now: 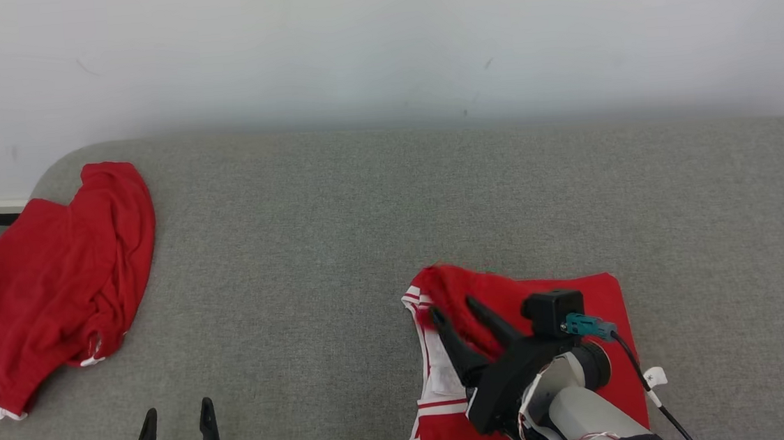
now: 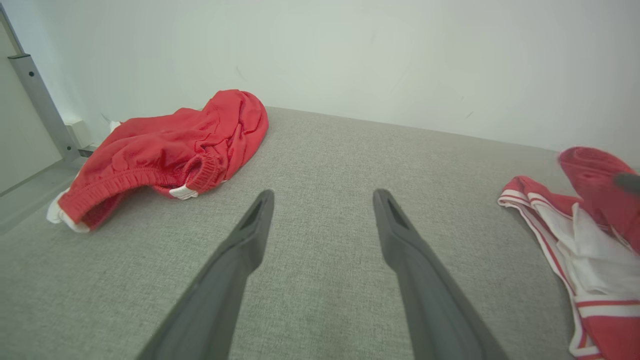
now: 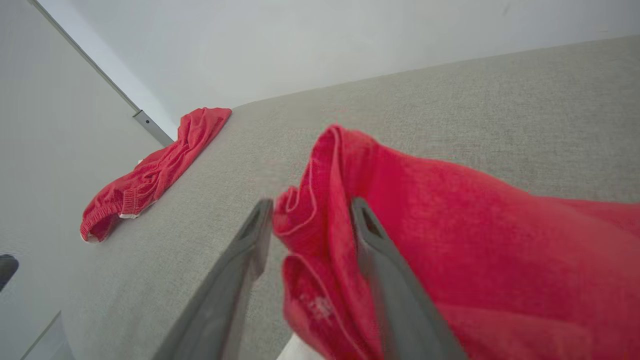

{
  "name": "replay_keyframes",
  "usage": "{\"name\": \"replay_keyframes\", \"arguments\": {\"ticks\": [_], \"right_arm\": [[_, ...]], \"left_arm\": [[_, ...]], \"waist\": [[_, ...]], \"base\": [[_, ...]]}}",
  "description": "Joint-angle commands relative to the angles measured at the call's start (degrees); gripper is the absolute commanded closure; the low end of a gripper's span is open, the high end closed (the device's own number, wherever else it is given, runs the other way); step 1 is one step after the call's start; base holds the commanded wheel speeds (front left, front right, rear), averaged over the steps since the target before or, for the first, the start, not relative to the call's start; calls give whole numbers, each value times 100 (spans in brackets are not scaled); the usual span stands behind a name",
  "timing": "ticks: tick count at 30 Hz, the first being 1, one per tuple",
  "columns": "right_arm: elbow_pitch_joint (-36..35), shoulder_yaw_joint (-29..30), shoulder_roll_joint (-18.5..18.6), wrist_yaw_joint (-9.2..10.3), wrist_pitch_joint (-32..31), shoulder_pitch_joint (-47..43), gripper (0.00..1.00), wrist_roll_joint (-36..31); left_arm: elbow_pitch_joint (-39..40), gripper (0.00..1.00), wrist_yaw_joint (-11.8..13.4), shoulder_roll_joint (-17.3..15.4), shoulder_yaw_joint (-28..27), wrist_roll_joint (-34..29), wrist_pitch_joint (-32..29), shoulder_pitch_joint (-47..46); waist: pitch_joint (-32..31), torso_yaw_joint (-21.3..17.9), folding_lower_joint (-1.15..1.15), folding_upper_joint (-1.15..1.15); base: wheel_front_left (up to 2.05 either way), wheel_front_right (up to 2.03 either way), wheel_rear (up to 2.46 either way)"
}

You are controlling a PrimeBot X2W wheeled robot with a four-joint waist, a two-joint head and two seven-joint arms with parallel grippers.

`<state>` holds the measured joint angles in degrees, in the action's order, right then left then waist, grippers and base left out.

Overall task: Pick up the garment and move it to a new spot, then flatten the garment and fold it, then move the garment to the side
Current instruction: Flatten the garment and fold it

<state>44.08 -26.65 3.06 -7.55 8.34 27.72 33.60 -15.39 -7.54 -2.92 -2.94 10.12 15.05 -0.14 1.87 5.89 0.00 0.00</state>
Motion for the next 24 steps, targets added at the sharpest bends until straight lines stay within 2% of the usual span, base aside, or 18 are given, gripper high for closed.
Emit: {"name": "replay_keyframes", "arguments": {"ticks": [1, 4, 8, 17, 24], "right_arm": [[-30, -71, -28, 14, 140, 96, 0, 34], [-149, -104, 13, 14, 365, 196, 0, -17], [-491, 101, 314, 14, 578, 177, 0, -55], [-1572, 1203, 928, 14, 684, -654, 0, -421], [-2247, 1901, 972, 14, 679, -1534, 0, -701]], "left_arm": [[-9, 0, 12, 6, -29, 17, 18, -34], [-9, 0, 13, 5, -74, 11, 18, 11], [13, 0, 13, 6, -134, 4, 18, 39], [116, 0, 13, 5, -213, -53, 18, 137], [153, 0, 12, 6, -257, -87, 18, 202]], "waist": [[-4, -55, 0, 0], [-28, -147, 0, 0], [-65, -254, 0, 0], [-123, -436, 0, 0], [-164, -516, 0, 0]], "base": [[0, 0, 0], [0, 0, 0], [0, 0, 0], [0, 0, 0], [0, 0, 0]]}}
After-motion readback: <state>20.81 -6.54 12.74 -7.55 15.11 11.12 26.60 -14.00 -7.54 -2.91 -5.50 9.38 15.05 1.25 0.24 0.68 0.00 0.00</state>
